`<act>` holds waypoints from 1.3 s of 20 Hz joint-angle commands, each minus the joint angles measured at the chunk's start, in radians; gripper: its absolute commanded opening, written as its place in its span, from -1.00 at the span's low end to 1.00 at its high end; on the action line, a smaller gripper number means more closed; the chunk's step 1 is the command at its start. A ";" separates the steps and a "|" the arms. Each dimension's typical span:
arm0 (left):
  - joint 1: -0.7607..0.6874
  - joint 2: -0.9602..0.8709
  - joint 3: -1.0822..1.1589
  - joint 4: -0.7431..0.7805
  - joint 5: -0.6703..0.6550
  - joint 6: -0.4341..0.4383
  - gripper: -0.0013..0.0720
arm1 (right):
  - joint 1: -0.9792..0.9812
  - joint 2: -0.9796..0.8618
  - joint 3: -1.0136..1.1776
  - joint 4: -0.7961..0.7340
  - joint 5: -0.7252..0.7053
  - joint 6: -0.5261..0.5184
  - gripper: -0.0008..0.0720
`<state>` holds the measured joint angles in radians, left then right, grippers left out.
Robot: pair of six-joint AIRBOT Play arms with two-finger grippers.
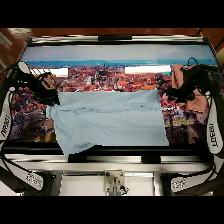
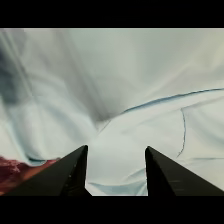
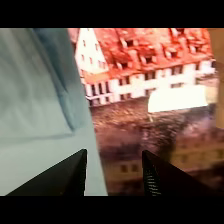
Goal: Fold the shirts.
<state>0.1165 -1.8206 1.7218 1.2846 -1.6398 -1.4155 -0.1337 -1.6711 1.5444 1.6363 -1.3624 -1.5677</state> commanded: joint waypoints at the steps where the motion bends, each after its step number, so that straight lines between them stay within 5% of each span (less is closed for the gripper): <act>1: 0.016 0.086 0.018 -0.009 -0.065 -0.050 0.24 | -0.050 0.107 0.001 -0.084 -0.170 -0.067 0.30; 6: 0.014 0.301 -0.245 -0.022 -0.061 -0.074 0.24 | -0.258 0.307 -0.113 0.063 -0.218 -0.091 0.30; 8: 0.019 0.438 -0.503 -0.057 0.031 -0.074 0.24 | -0.340 0.380 -0.221 0.154 -0.177 -0.106 0.70; 13: 0.075 0.758 -1.001 -0.140 0.179 -0.035 0.22 | -0.375 0.414 -0.365 0.217 -0.103 -0.122 0.70; 15: 0.108 0.833 -1.114 -0.143 0.232 -0.033 0.02 | -0.356 0.414 -0.379 0.219 -0.086 -0.133 0.70; 26: 0.111 0.810 -1.265 -0.159 0.389 0.047 0.12 | -0.336 0.414 -0.379 0.217 -0.070 -0.135 0.70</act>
<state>0.2260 -0.9966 0.4778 1.1297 -1.2842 -1.3857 -0.4717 -1.2583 1.1664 1.8519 -1.4322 -1.7027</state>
